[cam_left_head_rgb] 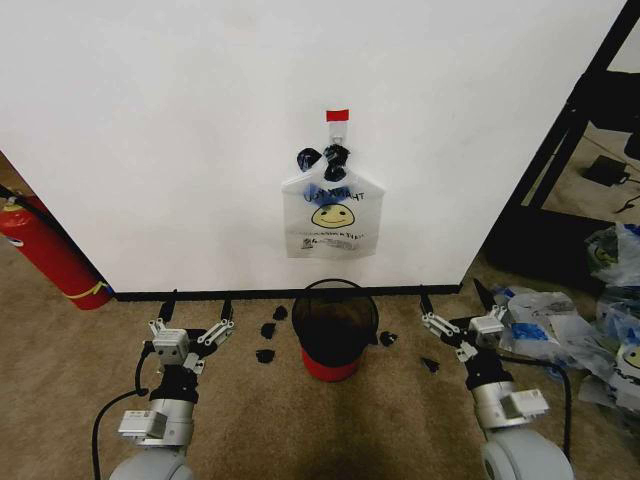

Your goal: Pick up the garbage bag from the wall and place it over the trash bin.

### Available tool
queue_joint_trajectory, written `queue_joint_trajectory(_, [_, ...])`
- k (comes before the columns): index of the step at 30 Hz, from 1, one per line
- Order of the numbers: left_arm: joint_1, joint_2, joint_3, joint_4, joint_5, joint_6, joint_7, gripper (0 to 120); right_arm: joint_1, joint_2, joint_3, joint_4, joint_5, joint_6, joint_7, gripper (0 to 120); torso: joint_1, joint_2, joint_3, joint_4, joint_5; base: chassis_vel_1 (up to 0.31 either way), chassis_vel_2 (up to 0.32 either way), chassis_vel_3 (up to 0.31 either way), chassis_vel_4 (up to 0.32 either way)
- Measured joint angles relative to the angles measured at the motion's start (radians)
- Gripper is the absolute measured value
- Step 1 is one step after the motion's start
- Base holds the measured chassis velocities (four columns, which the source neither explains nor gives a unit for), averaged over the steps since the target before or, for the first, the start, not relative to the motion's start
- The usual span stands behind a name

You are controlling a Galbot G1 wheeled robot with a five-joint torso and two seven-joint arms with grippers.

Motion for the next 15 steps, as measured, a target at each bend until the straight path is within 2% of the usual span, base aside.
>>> queue_joint_trajectory(4, [0.003,-0.002,-0.012,-0.003,0.000,0.001,-0.001,100,0.029,-0.005,-0.025,-0.013,0.009,-0.007,-0.010,100,0.000,0.000,0.000,0.0001,-0.0001,0.000,0.000,0.000,0.000])
queue_joint_trajectory(12, [-0.009,-0.002,-0.004,0.000,-0.001,0.011,-0.007,100,-0.008,-0.010,-0.010,0.012,0.002,-0.003,-0.029,100,0.000,0.000,0.000,-0.0002,-0.0001,0.000,0.000,0.000,0.000])
queue_joint_trajectory(15, [-0.017,-0.002,0.006,0.007,-0.001,0.014,-0.009,100,-0.008,-0.019,-0.012,0.017,0.041,-0.010,-0.029,100,0.000,0.000,0.000,-0.0005,-0.0002,0.000,0.000,0.000,0.000])
